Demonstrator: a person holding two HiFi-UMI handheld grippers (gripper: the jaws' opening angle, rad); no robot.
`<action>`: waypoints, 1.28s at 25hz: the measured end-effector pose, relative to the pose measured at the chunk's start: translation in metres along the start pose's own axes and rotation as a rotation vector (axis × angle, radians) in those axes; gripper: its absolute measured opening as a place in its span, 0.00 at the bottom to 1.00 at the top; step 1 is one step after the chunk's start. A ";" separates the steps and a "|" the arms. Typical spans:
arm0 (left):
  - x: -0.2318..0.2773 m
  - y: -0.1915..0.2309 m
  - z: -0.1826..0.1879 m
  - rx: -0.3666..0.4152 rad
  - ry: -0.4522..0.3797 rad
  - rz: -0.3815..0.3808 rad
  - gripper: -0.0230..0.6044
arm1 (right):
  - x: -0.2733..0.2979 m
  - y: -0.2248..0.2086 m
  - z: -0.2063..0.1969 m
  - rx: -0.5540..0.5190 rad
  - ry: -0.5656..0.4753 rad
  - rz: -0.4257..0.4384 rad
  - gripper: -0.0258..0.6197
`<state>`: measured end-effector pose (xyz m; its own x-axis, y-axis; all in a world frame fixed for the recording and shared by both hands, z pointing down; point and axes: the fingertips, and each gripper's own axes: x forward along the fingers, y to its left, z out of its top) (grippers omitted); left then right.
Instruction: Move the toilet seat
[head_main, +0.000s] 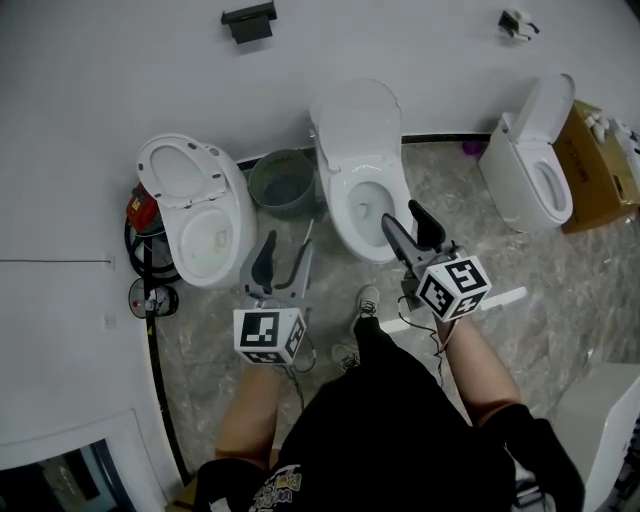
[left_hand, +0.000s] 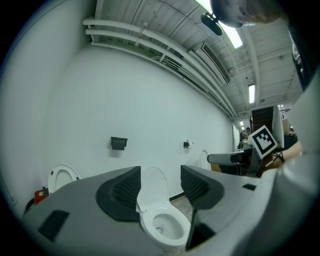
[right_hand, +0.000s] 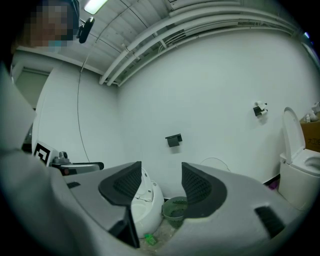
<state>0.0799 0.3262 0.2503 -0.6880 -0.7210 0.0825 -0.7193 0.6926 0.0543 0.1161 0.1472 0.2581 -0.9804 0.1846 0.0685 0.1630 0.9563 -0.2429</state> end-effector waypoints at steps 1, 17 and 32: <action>0.005 0.001 0.000 0.001 0.001 -0.002 0.40 | 0.004 -0.003 0.000 0.002 -0.001 0.000 0.44; 0.148 0.030 0.018 0.021 0.011 -0.017 0.40 | 0.112 -0.106 0.034 0.057 -0.033 -0.013 0.44; 0.281 0.023 0.044 0.023 -0.026 -0.115 0.40 | 0.159 -0.203 0.084 0.041 -0.089 -0.105 0.44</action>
<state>-0.1341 0.1389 0.2308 -0.6027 -0.7963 0.0510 -0.7956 0.6046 0.0391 -0.0817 -0.0368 0.2374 -0.9981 0.0615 0.0102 0.0563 0.9588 -0.2784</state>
